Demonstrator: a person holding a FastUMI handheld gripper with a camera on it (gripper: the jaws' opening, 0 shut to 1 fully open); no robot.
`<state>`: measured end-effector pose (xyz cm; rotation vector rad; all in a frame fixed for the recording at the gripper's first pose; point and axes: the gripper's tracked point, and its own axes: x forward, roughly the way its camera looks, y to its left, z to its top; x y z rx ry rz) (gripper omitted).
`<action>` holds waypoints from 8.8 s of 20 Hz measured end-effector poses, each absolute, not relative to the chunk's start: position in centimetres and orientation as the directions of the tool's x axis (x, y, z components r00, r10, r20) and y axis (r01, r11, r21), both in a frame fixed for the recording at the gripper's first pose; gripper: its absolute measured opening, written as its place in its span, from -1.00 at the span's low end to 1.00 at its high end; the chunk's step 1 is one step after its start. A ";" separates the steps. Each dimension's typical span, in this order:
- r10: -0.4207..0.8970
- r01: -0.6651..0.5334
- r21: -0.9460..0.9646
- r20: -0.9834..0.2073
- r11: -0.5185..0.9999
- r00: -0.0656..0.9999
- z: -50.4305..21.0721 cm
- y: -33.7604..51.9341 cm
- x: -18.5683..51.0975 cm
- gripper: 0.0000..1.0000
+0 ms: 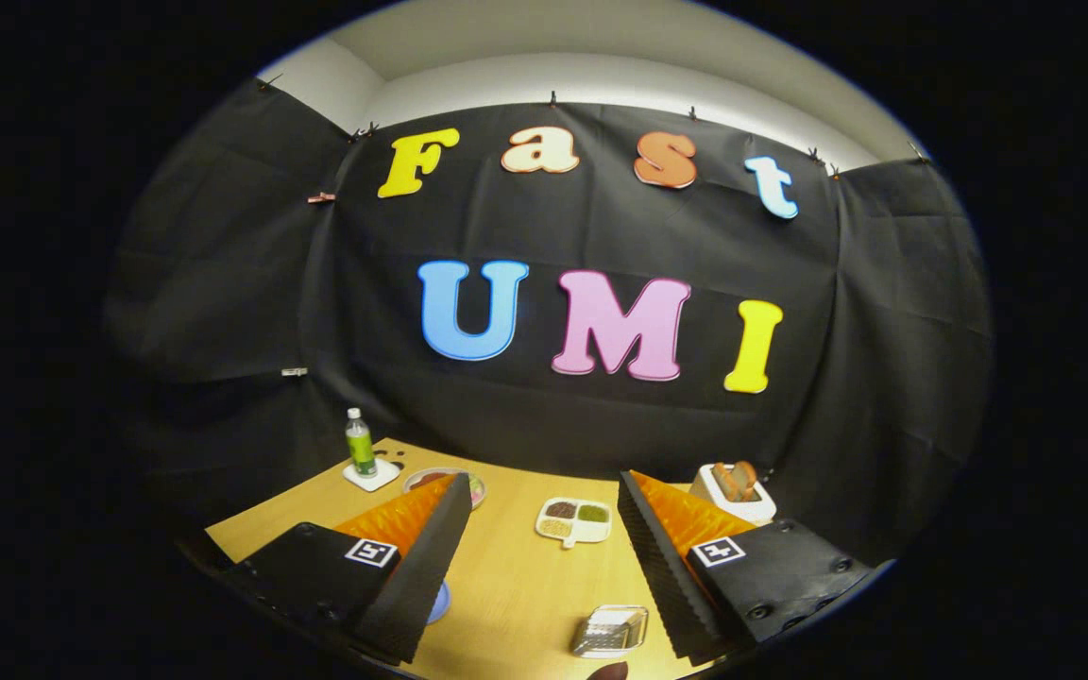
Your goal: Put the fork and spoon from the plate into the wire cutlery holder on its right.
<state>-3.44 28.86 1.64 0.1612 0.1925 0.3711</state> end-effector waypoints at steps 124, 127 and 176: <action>0.499 -0.417 0.493 -0.860 0.763 -0.104 -27.6 58.5 -12.6 -0.44; 0.467 -0.418 0.469 -0.877 0.778 -0.114 -28.9 59.3 -13.2 -0.45; 0.000 -0.337 0.286 -0.762 0.897 -0.647 -27.8 20.0 -6.8 -0.86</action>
